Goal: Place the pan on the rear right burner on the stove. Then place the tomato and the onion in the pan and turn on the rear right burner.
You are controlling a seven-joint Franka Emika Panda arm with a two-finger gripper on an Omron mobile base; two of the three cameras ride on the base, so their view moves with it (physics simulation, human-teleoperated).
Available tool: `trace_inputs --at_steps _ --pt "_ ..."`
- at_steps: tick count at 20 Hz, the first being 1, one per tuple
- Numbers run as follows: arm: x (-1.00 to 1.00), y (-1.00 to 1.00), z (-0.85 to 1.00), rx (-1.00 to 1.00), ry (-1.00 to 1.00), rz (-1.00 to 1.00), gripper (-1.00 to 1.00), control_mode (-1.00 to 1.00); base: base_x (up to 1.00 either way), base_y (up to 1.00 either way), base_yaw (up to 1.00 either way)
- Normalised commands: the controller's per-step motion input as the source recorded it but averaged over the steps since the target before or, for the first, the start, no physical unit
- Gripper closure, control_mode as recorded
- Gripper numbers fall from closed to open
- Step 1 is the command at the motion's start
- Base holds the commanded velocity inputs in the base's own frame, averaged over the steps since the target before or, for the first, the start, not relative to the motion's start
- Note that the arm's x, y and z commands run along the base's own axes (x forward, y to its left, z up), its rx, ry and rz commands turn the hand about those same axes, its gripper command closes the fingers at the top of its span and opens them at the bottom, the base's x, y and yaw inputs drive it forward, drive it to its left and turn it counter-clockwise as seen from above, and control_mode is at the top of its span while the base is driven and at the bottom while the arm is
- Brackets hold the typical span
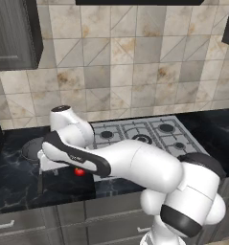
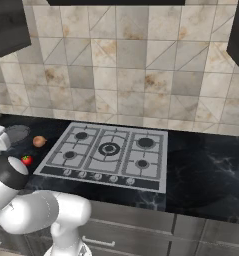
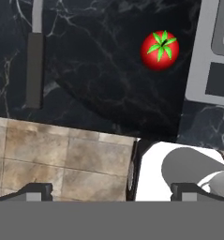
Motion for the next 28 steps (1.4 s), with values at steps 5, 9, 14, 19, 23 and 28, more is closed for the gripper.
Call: trace_inputs --at_steps 5,9,14,19,23,28 --pt "0.00 0.15 -0.04 0.00 0.00 0.00 -1.00 -1.00 0.00 0.00 0.00" --pt "0.00 0.12 -0.08 0.00 0.00 0.00 -1.00 -1.00 0.00 0.00 0.00" --pt "0.00 0.14 -0.21 0.00 0.00 0.00 -1.00 -1.00 0.00 0.00 0.00" --pt "0.02 0.12 -0.23 0.00 0.00 0.00 -1.00 -1.00 0.00 0.00 0.00" --pt "0.12 0.09 -0.13 0.00 0.00 0.00 -1.00 -1.00 0.00 0.00 0.00" --pt "0.17 0.14 -0.13 0.00 0.00 0.00 -1.00 -1.00 0.00 0.00 0.00"
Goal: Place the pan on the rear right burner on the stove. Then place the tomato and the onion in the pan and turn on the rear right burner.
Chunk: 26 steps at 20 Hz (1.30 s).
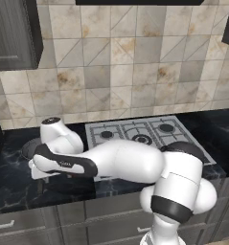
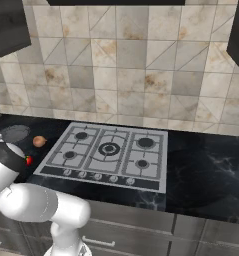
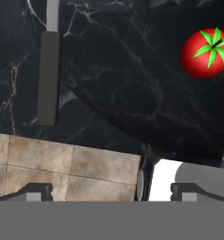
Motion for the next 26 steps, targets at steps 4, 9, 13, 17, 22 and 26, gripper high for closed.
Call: trace_inputs --at_steps 4,9,13,17,22,26 --pt "0.17 0.17 -0.08 0.00 -0.02 0.00 -1.00 -1.00 0.00 0.00 0.00" --pt "0.03 0.12 -0.01 -0.05 -0.09 0.00 -1.00 -1.00 0.00 0.00 0.00" --pt "0.01 0.07 0.00 -0.01 -0.04 0.00 -1.00 -1.00 0.00 0.00 0.00" --pt "0.04 0.00 0.00 0.00 -0.02 0.00 -1.00 -1.00 0.00 0.00 0.00" --pt "0.12 0.00 -0.06 0.00 -0.08 0.00 -1.00 -1.00 0.00 0.00 0.00" --pt "0.09 0.00 -0.10 0.01 -0.08 0.00 -1.00 -1.00 0.00 0.00 0.00"
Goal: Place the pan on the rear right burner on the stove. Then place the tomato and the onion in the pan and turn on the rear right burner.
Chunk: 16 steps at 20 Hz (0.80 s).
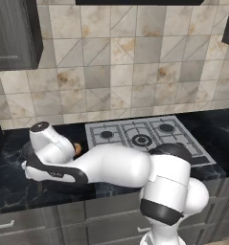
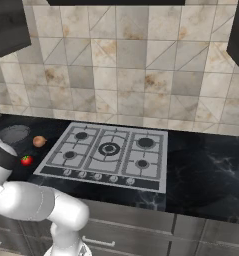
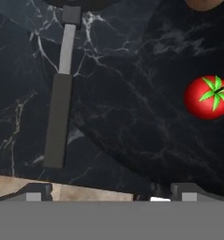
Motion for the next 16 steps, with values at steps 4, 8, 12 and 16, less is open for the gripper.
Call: trace_inputs --at_steps 4,8,12,16 --pt "0.05 0.01 -0.10 0.06 -0.07 0.00 -1.00 -1.00 0.00 0.00 0.00" --pt "0.03 0.03 -0.03 0.07 -0.06 0.00 -1.00 -1.00 0.00 0.00 0.00" --pt "0.01 0.01 -0.08 0.07 -0.04 0.00 -1.00 -1.00 0.00 0.00 0.00" --pt "0.00 0.01 -0.17 0.05 0.00 0.00 -1.00 -1.00 0.00 0.00 0.00"
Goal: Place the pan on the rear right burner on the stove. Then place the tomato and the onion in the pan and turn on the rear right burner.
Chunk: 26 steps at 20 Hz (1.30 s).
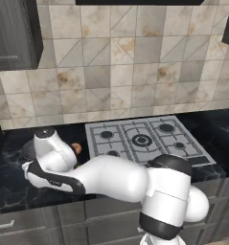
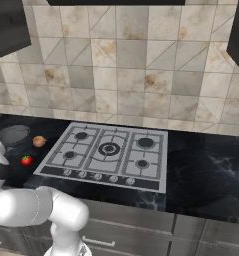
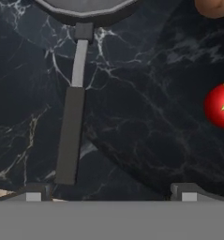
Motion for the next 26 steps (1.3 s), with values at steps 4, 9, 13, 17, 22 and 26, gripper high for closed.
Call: trace_inputs --at_steps 4,9,13,17,22,26 --pt "0.00 0.04 -0.16 0.02 0.00 0.00 -1.00 -1.00 0.00 0.00 0.00" --pt "0.05 0.11 -0.05 0.00 0.00 0.00 -1.00 -1.00 0.00 0.00 0.00" --pt "0.15 0.19 -0.04 0.00 0.00 0.00 -1.00 -1.00 0.00 0.00 0.00" --pt "0.19 0.18 -0.08 0.00 0.00 0.00 -1.00 -1.00 0.00 0.00 0.00" --pt "0.26 0.22 -0.18 0.00 0.01 0.00 -1.00 -1.00 0.00 0.00 0.00" --pt "0.27 0.23 -0.25 0.00 0.04 0.00 -1.00 -1.00 0.00 0.00 0.00"
